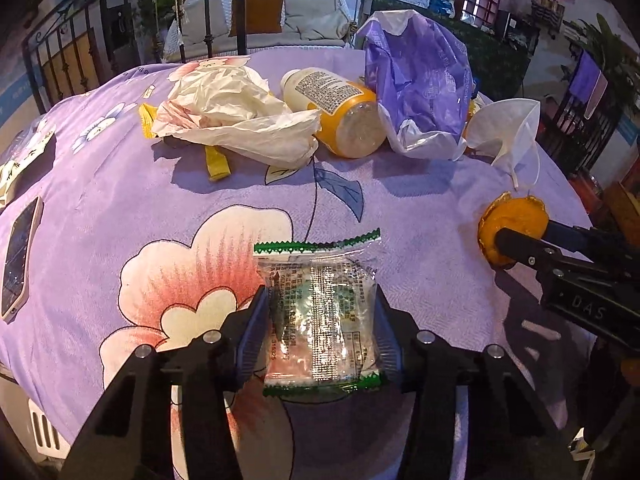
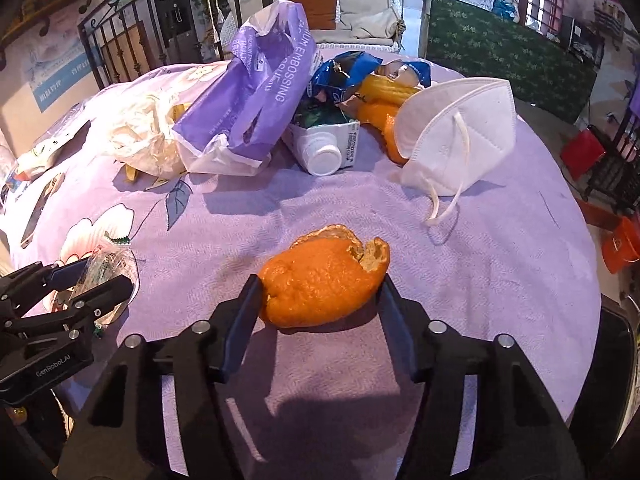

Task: Collect trash
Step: 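Grasp the orange peel with the right tool while the left tool grasps the clear wrapper, then carry both items over the black bin and open both tools to drop them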

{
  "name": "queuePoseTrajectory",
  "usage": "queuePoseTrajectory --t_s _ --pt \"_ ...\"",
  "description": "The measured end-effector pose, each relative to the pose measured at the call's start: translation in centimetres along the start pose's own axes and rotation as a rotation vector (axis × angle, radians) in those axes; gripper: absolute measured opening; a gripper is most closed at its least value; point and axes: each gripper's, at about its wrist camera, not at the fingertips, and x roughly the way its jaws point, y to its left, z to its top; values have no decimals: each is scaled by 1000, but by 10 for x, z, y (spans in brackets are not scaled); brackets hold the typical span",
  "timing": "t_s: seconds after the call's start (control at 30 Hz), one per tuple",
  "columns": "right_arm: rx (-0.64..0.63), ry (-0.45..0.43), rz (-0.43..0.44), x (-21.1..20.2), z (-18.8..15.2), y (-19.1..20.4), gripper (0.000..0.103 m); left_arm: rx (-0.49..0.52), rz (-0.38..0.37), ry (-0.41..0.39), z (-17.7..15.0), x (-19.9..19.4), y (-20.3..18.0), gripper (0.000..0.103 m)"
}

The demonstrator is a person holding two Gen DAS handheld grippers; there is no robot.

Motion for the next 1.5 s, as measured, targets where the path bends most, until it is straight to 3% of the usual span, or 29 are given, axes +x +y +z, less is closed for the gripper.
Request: queuePoseTrajectory --t_s 0.4,0.73,0.9,1.07,1.2,1.3,1.5 --pt "28 -78 0 -11 -9 -4 45 -19 -73 -34 -4 -9 -7 41" --pt "116 -169 -50 -47 -24 -33 45 27 -169 -110 1 -30 -44 41" --pt "195 -219 -112 -70 -36 -65 45 66 -204 -123 5 -32 -67 41" --pt "312 -268 -255 -96 -55 -121 45 104 -241 -135 10 -33 -89 41" --pt "410 -230 -388 -98 -74 -174 45 146 -274 -153 15 -35 -109 41" --pt "483 -138 -473 -85 -94 -217 45 177 -289 -169 18 -38 -122 41" --pt "576 90 -480 -41 -123 -262 45 231 -323 -167 21 -34 -148 41"
